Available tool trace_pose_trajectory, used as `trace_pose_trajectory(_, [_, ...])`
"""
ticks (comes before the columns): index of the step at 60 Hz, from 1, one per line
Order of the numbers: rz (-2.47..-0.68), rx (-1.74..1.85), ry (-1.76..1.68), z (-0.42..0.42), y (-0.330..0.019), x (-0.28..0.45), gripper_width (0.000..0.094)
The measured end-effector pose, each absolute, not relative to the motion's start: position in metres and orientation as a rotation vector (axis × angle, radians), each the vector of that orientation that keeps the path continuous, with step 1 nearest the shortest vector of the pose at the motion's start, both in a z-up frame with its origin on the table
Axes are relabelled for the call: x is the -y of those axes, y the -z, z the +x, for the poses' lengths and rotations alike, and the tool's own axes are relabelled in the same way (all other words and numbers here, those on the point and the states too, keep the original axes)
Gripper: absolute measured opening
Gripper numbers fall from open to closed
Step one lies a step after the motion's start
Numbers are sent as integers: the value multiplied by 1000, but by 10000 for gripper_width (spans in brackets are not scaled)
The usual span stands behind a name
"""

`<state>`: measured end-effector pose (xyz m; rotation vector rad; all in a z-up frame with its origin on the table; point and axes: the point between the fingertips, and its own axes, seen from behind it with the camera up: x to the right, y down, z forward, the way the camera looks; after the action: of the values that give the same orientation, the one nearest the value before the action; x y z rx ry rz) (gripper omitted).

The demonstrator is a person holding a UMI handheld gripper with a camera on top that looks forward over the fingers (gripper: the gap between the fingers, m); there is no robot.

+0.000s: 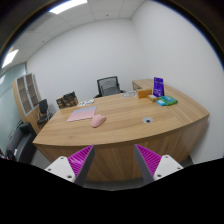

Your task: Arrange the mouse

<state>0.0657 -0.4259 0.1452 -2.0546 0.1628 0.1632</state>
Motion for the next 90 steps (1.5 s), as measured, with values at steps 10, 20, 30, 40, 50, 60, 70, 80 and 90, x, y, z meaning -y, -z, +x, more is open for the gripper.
trace_pose_trajectory(10, [-2064,-161,-88,19,-126,365,832])
trace_pose_trajectory(20, [-2067,-202,-60,-11,-110,316,830])
trace_pose_trajectory(30, [-2097,-152,-43,-35,-89,268,829])
trace_pose_trajectory(40, [-2107,-128,-94,-60,-72,208,830])
trace_pose_trajectory(50, [-2106,-92,-146,-68,-52,138,830])
trace_pose_trajectory(60, [-2115,-60,-180,-62,-35,86,830])
trace_pose_trajectory(70, [-2145,-100,-215,-54,-15,55,830])
trace_pose_trajectory(80, [-2156,-44,-230,-59,-7,30,830])
trace_pose_trajectory(90, [-2161,-4,-248,-67,-3,12,825])
